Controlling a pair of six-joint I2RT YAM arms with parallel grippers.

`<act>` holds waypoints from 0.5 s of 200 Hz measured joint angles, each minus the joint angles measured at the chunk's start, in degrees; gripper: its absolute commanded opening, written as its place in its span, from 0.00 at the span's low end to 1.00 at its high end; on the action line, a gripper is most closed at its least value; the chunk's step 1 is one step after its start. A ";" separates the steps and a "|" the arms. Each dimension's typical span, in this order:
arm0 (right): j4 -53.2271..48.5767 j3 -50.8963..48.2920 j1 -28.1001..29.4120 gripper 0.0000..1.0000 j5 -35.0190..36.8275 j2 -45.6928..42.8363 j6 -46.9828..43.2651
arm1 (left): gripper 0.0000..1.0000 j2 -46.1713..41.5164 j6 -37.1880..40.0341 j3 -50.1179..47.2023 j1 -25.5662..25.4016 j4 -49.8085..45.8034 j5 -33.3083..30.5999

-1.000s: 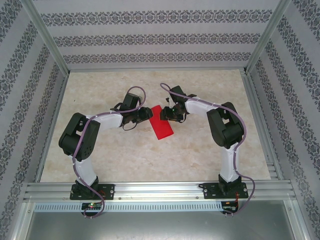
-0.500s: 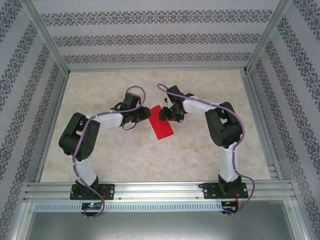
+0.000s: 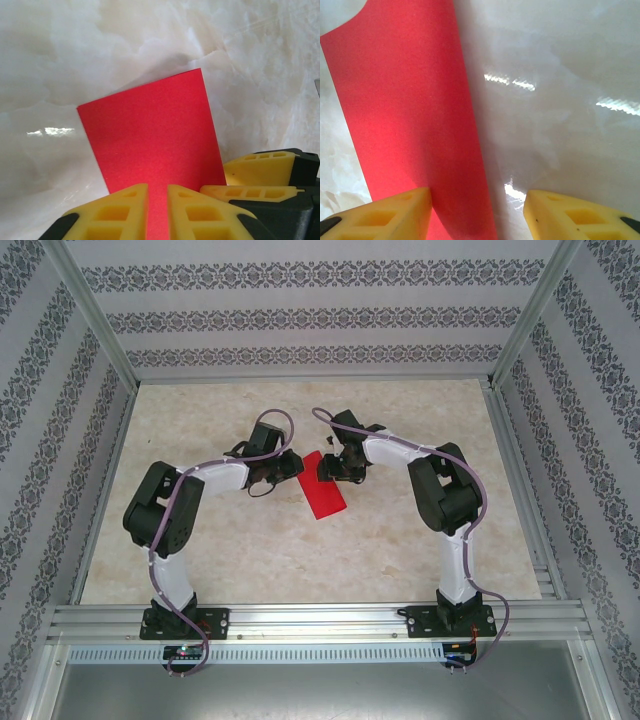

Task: Fold a paper plane with a square sheet of paper (pick it up from the middle)
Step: Hold the square sheet of paper at the center of the table.

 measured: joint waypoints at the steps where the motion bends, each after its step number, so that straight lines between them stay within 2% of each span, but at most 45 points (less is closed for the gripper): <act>1: -0.02 0.02 0.00 0.55 0.00 0.00 0.00 | 0.15 0.04 0.00 0.02 0.00 0.00 0.04; 100: -1.40 1.20 0.00 0.55 0.00 0.70 0.02 | 0.07 5.16 0.04 3.52 -1.05 -0.31 4.72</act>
